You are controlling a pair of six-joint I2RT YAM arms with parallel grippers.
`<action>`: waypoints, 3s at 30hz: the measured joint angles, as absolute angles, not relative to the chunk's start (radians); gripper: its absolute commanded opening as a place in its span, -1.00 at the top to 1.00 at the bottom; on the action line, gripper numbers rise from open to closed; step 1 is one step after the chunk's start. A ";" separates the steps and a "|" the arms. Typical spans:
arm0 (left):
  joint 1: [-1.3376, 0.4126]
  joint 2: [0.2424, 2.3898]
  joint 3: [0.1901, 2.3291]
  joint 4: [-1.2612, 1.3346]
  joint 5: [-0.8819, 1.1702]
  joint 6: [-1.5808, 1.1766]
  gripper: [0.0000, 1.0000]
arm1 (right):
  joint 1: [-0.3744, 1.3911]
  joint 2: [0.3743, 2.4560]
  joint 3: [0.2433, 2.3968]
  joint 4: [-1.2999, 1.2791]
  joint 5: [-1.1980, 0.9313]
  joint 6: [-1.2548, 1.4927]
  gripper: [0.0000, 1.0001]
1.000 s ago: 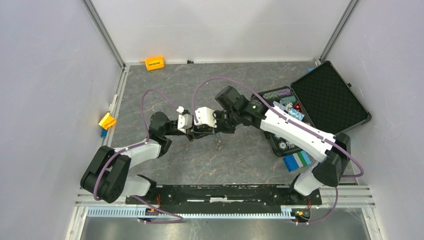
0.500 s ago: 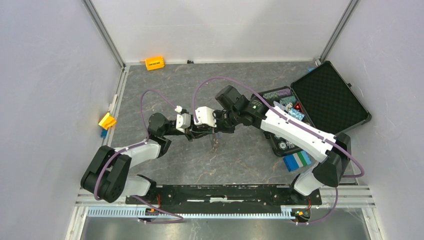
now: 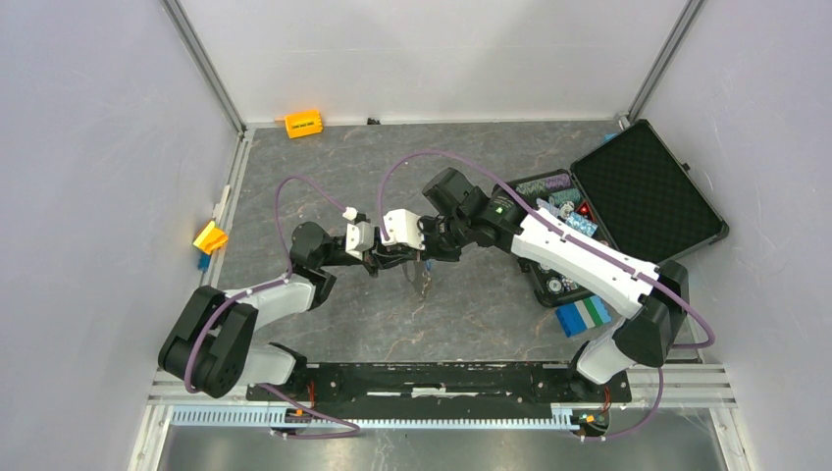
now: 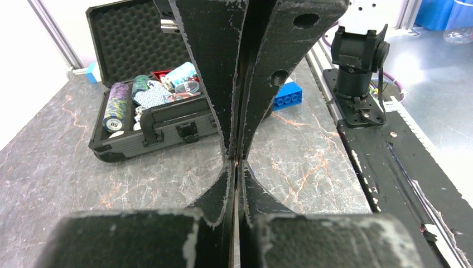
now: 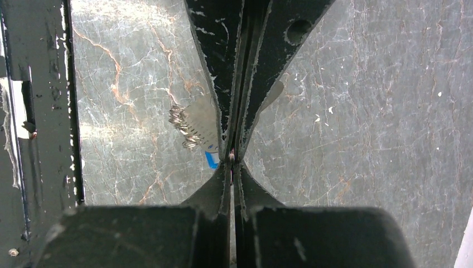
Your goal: Put the keys on the keyring
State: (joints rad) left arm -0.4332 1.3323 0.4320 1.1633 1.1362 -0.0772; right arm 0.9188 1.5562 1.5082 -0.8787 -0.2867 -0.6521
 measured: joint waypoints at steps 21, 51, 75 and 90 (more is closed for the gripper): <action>-0.411 1.371 0.377 1.447 1.097 -0.311 0.96 | 0.771 1.445 1.364 -0.778 -0.486 -0.652 0.00; -0.445 1.299 0.387 1.468 1.080 -0.412 0.96 | 0.687 1.342 1.232 -0.537 -0.892 -0.587 0.77; -0.445 1.299 0.387 1.468 1.083 -0.412 0.96 | 0.686 1.367 1.213 -0.532 -0.917 -0.579 0.93; -0.448 1.287 0.387 1.468 1.102 -0.412 0.96 | 0.686 1.378 1.180 -0.492 -0.942 -0.563 0.96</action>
State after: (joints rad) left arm -0.4480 1.2873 0.3870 1.4677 1.1023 -0.4118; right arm 0.6861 1.3777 1.1805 -0.4923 -0.9417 -0.5629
